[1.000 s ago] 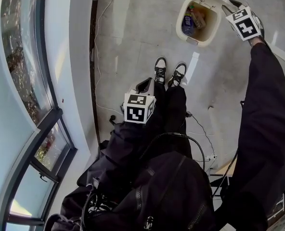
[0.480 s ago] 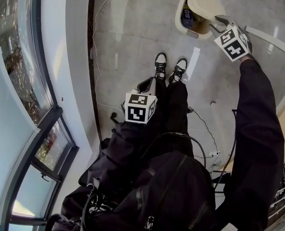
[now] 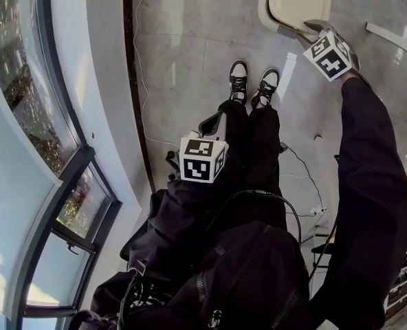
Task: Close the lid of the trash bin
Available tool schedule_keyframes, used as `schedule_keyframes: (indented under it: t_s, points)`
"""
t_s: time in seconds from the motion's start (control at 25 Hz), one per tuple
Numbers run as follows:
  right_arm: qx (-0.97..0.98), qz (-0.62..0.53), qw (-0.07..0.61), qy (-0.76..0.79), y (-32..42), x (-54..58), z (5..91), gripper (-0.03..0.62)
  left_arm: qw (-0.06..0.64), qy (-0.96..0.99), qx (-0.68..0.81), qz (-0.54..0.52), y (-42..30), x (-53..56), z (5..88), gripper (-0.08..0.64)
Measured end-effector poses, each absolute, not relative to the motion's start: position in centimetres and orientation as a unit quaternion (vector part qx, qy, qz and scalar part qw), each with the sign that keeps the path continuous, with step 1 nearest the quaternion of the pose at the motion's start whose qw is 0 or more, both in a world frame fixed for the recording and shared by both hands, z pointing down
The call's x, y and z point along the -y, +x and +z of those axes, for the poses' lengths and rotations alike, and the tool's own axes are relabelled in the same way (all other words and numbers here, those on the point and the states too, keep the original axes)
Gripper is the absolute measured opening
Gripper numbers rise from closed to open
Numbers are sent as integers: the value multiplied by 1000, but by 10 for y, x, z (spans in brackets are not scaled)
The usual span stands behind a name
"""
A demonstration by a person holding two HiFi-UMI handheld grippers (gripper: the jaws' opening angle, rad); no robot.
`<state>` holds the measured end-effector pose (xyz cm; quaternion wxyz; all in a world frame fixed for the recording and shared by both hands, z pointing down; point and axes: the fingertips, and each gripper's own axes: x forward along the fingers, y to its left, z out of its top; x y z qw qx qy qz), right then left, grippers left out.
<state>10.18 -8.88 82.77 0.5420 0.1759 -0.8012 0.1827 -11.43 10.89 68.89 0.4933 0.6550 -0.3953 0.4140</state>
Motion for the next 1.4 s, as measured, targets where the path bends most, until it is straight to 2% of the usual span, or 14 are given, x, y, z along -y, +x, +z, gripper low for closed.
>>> schedule_keyframes:
  t_s: [0.56, 1.4]
  points:
    - [784, 213, 554, 180, 94, 70, 897, 155, 508, 647, 386, 417, -118, -140, 710, 2]
    - [765, 270, 548, 204, 93, 67, 907, 183, 490, 667, 375, 419, -111, -140, 694, 2]
